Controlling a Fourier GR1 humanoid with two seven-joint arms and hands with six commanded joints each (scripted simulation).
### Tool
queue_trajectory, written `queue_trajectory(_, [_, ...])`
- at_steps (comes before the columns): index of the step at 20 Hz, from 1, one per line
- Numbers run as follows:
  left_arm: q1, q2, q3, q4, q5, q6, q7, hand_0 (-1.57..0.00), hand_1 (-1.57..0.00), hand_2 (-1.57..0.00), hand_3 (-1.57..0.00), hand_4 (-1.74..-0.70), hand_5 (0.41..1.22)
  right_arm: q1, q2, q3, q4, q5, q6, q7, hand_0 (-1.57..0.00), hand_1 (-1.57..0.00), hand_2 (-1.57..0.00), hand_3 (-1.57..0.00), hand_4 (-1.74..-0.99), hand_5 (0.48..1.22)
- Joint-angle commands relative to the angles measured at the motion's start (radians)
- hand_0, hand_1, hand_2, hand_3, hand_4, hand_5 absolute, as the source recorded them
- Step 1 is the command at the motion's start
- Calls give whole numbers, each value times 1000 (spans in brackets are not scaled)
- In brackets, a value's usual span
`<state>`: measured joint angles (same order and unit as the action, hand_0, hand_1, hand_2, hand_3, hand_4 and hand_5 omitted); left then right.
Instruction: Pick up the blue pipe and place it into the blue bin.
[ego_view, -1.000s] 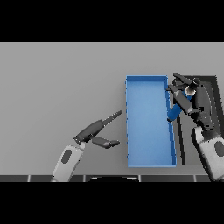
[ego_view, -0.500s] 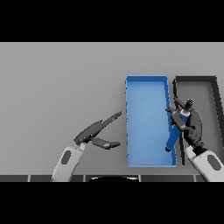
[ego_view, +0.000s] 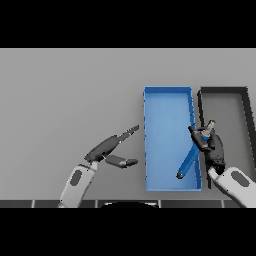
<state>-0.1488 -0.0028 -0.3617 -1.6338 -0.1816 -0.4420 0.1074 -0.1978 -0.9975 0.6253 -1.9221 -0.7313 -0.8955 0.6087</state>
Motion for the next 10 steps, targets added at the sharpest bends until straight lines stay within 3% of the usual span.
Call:
queue_trajectory(1, [6, 2, -1, 2, 2, -3, -4, 1, 1, 1, 1, -879, 430, -31, -37, 50, 12, -32, 17, -2, -383, -350, -350, -206, -1219, 1137])
queue_trajectory(2, [10, 2, -4, -5, 0, -2, -1, 1, 1, 1, 1, -881, 429, -96, -91, 127, 26, -53, 31, -7, -306, -279, -280, -164, -1175, 1084])
queue_trajectory(5, [17, 0, -7, -12, -1, 1, 0, 1, 1, 1, 1, -886, 428, -195, -134, 261, 49, -96, 62, 1, -156, -143, -143, -84, -1083, 934])
queue_trajectory(10, [18, -13, -18, -10, -17, 14, 10, 1, 1, 1, 1, -885, 428, -336, -161, 444, 99, -162, 64, 1, -51, -46, -46, -27, -1051, 787])
